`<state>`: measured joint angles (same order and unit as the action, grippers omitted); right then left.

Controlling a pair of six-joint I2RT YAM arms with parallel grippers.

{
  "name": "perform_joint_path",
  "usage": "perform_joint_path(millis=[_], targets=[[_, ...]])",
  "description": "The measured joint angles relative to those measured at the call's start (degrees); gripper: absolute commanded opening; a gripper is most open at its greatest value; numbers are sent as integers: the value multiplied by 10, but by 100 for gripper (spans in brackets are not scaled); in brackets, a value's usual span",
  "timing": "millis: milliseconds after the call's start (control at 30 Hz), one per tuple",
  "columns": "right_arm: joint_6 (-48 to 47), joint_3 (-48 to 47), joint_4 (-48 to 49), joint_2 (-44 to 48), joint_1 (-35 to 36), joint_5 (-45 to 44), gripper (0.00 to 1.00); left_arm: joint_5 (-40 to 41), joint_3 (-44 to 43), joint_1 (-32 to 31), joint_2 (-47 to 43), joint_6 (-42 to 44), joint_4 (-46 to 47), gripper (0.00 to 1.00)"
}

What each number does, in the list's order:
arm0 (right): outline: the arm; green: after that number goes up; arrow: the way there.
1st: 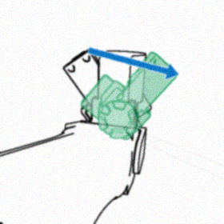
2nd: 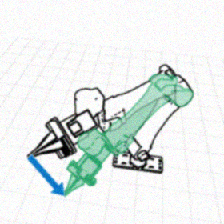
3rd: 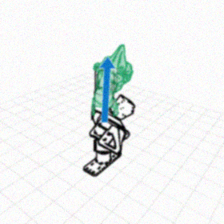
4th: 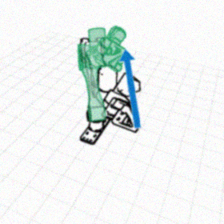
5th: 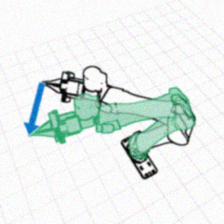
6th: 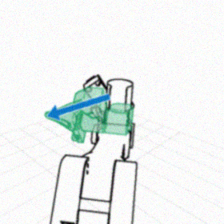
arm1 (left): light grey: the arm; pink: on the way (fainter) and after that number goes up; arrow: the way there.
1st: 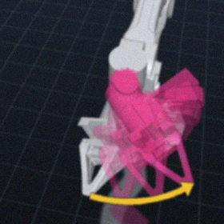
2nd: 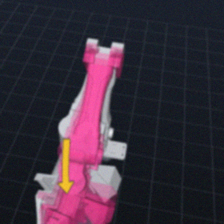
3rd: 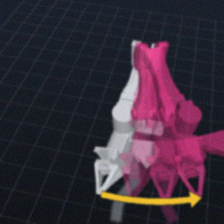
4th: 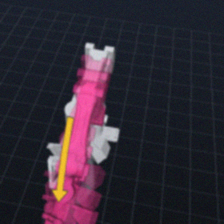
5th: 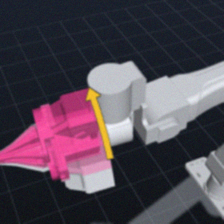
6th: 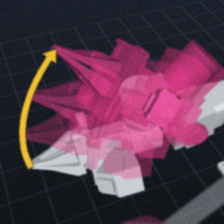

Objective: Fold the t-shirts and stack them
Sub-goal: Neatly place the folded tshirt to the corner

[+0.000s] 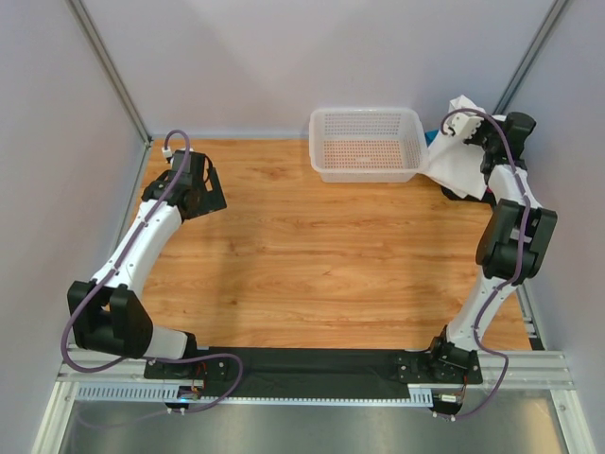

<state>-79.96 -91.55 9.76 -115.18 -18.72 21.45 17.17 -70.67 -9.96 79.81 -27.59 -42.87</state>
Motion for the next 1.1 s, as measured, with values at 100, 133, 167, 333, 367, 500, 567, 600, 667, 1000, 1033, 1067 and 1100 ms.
perform_joint_path(millis=[100,133,167,333,367,500,567,600,667,1000,1033,1067,1100], targets=[[-16,-23,2,-16,-1,17,1,3,0,0,1,-2,-2,100],[-20,-27,2,-20,-2,21,1,6,0,0,2,-4,-2,100],[-24,-33,4,-28,-2,24,0,8,0,0,2,-5,-2,100],[-45,-54,31,-76,-4,31,0,16,-3,0,6,-14,-4,100],[-49,-58,38,-87,-5,31,0,17,-3,0,9,-17,-4,100],[-57,-95,62,-138,-9,29,0,23,-7,0,22,-27,-7,100],[-57,-111,68,-153,-12,28,0,26,-15,0,34,-32,-10,100],[-57,-119,71,-161,-13,28,0,26,-21,0,41,-34,-11,99],[-57,-129,78,-170,-16,28,14,27,-35,0,54,-37,-14,100],[5,-133,128,-176,-17,22,100,25,-56,0,67,-42,-17,100],[23,-133,130,-173,-17,21,100,24,-56,0,67,-42,-17,100],[40,-131,131,-168,-17,20,100,23,-56,0,66,-42,-16,100],[63,-129,131,-159,-16,20,100,21,-55,0,63,-41,-16,100]])
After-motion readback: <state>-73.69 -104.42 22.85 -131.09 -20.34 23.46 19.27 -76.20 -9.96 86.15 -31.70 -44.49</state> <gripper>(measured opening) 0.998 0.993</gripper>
